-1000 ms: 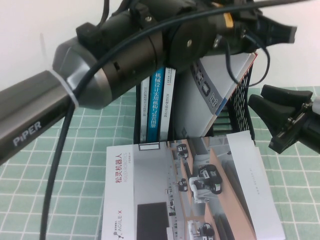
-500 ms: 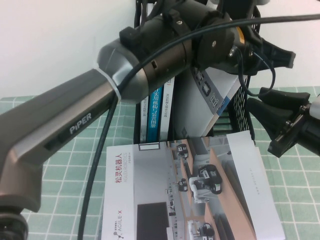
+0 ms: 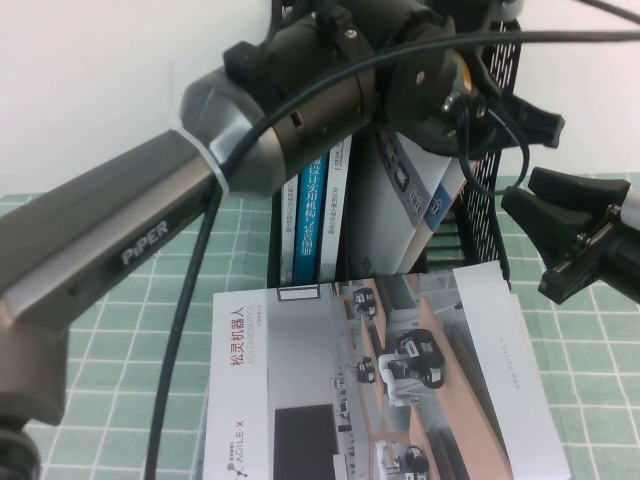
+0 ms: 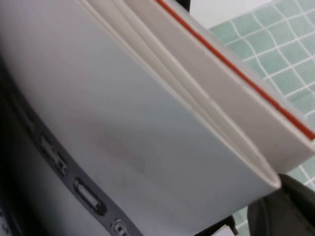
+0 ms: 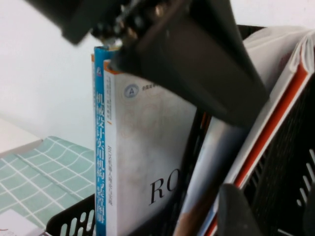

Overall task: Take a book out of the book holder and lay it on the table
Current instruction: Hold the bookshelf

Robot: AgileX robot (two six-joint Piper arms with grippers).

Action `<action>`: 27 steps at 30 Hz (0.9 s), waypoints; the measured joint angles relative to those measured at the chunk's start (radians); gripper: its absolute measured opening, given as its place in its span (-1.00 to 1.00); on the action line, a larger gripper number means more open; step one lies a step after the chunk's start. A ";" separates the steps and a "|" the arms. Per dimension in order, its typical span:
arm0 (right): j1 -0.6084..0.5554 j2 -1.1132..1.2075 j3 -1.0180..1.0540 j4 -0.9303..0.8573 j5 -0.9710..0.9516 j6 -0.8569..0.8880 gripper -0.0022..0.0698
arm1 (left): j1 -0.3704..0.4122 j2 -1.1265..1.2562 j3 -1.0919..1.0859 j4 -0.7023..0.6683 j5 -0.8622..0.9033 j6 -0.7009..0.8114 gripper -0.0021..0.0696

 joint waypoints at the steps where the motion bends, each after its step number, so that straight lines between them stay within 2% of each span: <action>1: 0.000 0.000 0.000 0.000 0.000 -0.002 -0.10 | 0.000 -0.005 0.000 0.005 0.000 -0.005 -0.95; 13: 0.000 0.000 0.000 0.000 0.001 -0.002 -0.10 | 0.000 -0.023 -0.084 -0.094 -0.090 0.027 -0.95; 27: 0.000 0.019 0.000 0.008 0.004 0.001 -0.10 | 0.000 0.045 -0.087 -0.046 -0.075 0.066 -0.95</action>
